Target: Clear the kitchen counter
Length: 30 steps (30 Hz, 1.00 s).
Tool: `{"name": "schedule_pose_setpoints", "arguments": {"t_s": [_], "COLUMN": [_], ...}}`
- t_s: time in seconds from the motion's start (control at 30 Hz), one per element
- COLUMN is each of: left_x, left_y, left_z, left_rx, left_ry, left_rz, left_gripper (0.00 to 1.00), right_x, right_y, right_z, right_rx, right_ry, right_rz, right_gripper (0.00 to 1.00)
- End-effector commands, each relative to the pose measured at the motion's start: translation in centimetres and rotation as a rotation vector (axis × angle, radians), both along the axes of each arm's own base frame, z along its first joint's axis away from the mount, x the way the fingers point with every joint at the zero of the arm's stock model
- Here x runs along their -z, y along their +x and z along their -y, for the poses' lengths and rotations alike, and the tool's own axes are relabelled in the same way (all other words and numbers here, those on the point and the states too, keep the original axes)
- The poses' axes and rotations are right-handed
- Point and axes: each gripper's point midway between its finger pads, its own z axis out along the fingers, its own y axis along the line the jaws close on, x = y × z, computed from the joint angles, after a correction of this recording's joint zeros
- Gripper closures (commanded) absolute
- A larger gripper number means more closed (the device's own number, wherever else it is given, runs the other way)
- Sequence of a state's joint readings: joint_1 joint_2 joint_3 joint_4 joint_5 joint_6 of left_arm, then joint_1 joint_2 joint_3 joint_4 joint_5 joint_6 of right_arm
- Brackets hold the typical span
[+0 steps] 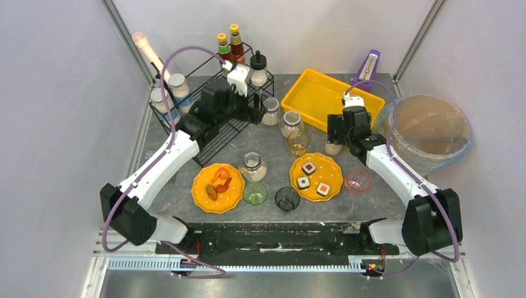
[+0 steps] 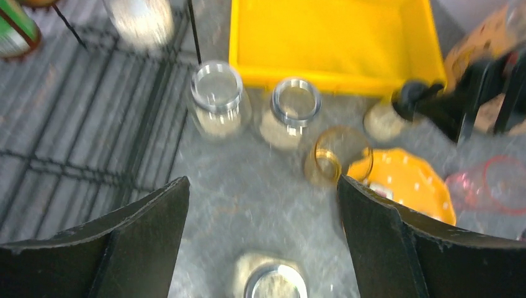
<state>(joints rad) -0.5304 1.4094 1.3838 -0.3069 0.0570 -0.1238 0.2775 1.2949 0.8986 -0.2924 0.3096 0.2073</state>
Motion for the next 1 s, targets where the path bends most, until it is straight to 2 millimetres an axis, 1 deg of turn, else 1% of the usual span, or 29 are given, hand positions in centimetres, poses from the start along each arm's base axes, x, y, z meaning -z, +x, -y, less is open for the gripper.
{"name": "schedule_pose_setpoints", "arguments": {"t_s": [0.0, 0.1, 0.2, 0.33, 0.47, 0.57, 0.83, 0.97], "left_x": [1.0, 2.5, 3.3, 4.4, 5.0, 5.1, 6.0, 6.3], "left_y": [-2.1, -3.2, -4.0, -4.3, -4.5, -4.7, -5.1, -5.2], "left_z": [-1.1, -1.5, -1.4, -1.5, -1.3, -1.0, -0.8, -0.7], "left_rx": [-0.018, 0.003, 0.035, 0.048, 0.058, 0.068, 0.068, 0.066], "left_ry": [-0.032, -0.013, -0.004, 0.018, 0.020, 0.017, 0.046, 0.071], "left_rz": [0.029, 0.017, 0.008, -0.006, -0.013, -0.007, 0.018, 0.034], "left_gripper": [0.06, 0.07, 0.07, 0.07, 0.07, 0.07, 0.08, 0.08], "right_x": [-0.8, 0.1, 0.6, 1.3, 2.3, 2.1, 0.3, -0.1], "right_y": [2.1, 2.6, 2.9, 3.0, 2.6, 2.3, 1.4, 1.2], "right_z": [-0.7, -1.1, -1.7, -2.5, -2.7, -2.9, -2.7, -3.0], "right_rx": [-0.003, -0.018, -0.035, -0.060, -0.065, -0.073, -0.080, -0.100], "right_ry": [0.063, 0.091, 0.113, 0.142, 0.150, 0.163, 0.165, 0.172], "right_rz": [0.067, 0.066, 0.068, 0.059, 0.026, 0.021, 0.020, 0.025], "right_gripper": [0.06, 0.08, 0.11, 0.14, 0.14, 0.14, 0.12, 0.07]}}
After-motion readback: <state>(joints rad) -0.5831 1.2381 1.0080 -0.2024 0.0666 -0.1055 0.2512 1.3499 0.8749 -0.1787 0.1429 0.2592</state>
